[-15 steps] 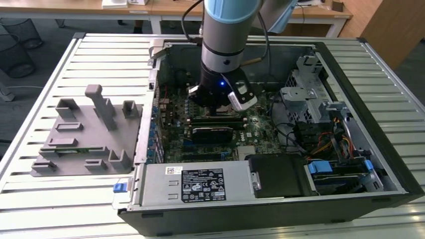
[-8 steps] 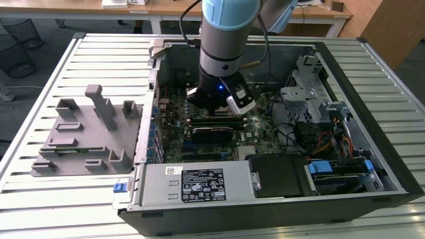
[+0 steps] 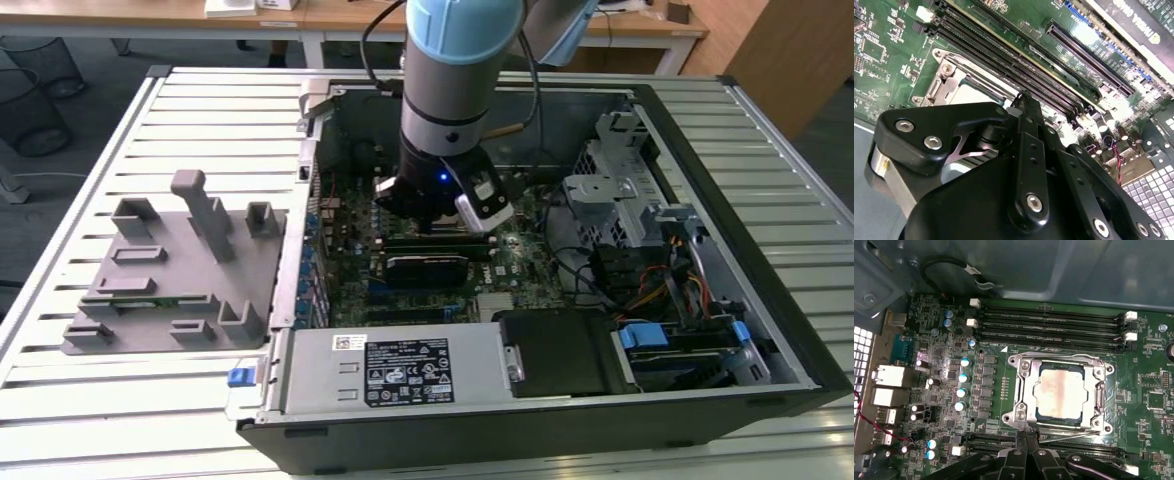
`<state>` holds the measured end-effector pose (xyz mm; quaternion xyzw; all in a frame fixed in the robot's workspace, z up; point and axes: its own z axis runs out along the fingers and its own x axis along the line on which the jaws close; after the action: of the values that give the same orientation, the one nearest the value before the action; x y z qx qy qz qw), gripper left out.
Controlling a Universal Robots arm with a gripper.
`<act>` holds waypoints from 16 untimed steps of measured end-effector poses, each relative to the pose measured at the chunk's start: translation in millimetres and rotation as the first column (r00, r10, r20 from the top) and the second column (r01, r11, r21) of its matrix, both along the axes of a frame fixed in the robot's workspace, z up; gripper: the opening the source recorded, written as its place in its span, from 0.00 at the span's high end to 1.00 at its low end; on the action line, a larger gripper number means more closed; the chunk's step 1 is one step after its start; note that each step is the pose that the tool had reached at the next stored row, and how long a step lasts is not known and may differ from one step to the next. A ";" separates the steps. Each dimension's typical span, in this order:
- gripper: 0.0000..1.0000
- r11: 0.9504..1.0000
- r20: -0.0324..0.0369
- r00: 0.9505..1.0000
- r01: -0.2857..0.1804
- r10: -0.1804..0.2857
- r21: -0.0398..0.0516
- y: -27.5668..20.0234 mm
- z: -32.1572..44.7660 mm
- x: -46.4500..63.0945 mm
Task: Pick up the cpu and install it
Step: 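Install the second cpu locking lever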
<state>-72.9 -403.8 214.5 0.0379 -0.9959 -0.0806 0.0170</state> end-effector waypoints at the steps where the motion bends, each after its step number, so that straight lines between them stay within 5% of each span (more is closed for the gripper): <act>1: 0.89 1.000 0.000 1.000 0.000 0.000 0.000 0.0 -0.2 0.0; 12: 0.89 1.000 0.000 1.000 0.000 0.000 0.008 -4.7 -3.4 0.0; 16: 0.89 1.000 0.000 1.000 0.000 0.000 0.019 -8.1 -4.0 -1.6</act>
<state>-74.5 -411.8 210.5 0.0380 -0.9950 -0.0903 0.0167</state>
